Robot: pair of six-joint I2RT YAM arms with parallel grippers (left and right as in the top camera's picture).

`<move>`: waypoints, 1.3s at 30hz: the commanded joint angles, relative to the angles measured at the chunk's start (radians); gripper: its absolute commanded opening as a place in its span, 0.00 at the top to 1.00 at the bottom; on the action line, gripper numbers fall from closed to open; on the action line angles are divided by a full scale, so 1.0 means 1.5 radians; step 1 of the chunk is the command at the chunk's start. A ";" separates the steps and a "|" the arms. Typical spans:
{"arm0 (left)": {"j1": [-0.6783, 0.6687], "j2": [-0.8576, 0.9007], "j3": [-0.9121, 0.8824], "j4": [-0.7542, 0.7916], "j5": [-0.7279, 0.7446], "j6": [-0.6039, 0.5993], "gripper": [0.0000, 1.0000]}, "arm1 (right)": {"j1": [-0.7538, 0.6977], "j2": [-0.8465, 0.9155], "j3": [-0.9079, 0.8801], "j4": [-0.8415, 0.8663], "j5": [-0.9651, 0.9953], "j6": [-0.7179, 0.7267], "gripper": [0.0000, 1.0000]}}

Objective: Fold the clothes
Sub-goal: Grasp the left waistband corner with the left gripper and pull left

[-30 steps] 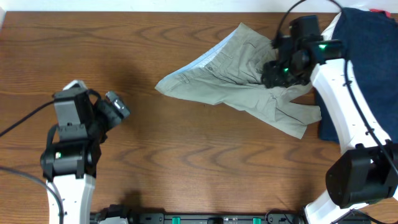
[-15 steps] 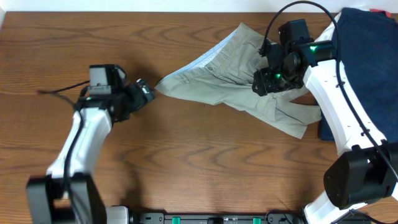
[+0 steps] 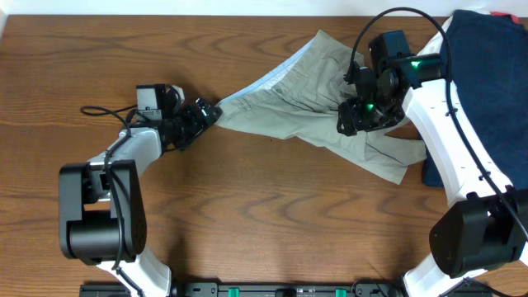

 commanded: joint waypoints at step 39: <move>0.159 -0.360 0.005 -0.325 -0.187 -0.006 0.94 | 0.028 -0.015 -0.312 0.696 0.157 0.216 0.99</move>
